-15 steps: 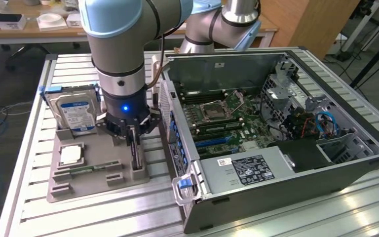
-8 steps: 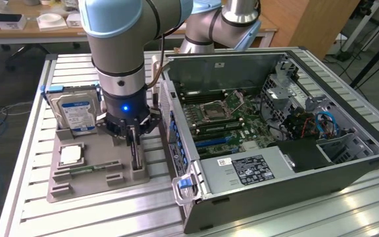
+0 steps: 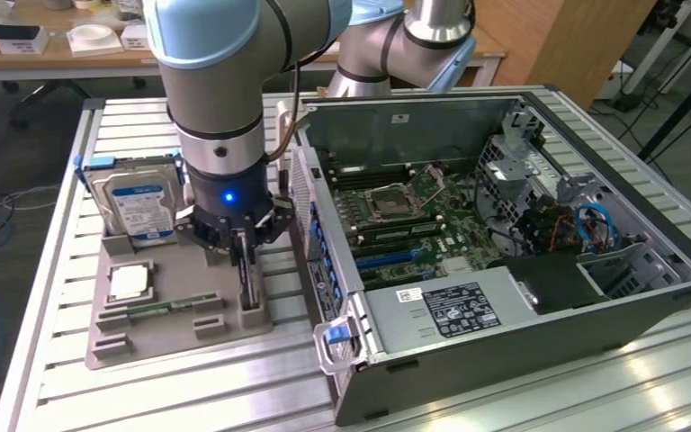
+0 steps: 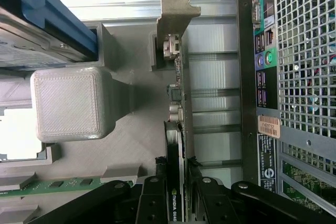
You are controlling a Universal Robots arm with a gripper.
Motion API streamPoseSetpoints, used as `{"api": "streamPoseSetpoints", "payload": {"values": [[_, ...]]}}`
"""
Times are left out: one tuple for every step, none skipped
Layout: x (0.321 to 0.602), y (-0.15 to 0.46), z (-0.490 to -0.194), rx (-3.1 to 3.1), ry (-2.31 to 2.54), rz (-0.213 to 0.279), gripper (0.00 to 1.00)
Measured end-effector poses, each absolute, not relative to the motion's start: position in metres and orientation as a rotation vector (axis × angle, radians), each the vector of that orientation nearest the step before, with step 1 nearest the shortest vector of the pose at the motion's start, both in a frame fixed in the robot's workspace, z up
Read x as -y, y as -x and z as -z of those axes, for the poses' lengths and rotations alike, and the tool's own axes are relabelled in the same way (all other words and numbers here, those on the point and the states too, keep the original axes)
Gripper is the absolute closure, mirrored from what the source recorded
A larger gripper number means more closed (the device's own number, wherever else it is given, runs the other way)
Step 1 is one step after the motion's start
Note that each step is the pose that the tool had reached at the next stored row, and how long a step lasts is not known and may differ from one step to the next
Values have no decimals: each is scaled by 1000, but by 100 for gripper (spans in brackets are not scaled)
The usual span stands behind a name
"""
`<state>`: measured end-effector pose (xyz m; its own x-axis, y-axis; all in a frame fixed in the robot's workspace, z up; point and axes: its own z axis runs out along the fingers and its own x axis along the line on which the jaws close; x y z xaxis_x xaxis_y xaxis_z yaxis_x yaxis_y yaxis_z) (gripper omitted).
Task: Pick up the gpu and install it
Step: 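Pick up the gpu and move the gpu toward the slot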
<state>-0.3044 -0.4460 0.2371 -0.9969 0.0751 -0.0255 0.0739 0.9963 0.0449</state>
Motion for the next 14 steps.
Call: {"api": "streamPoseSetpoints", "payload": {"values": [[446,304,-237,-3112,-116,-69,73],[446,304,-237,-3112,-116,-68,73],[446,304,-237,-3112,-116,-68,73],[446,304,-237,-3112,-116,-68,73],[446,304,-237,-3112,-116,-68,73],[446,304,-237,-3112,-116,-68,73],[446,304,-237,-3112,-116,-68,73],[446,304,-237,-3112,-116,-68,73],[446,304,-237,-3112,-116,-68,74],[446,304,-237,-3112,-116,-68,74],[446,304,-237,-3112,-116,-68,74],[446,304,-237,-3112,-116,-69,74],[446,304,-237,-3112,-116,-68,74],[446,304,-237,-3112,-116,-68,74]]}}
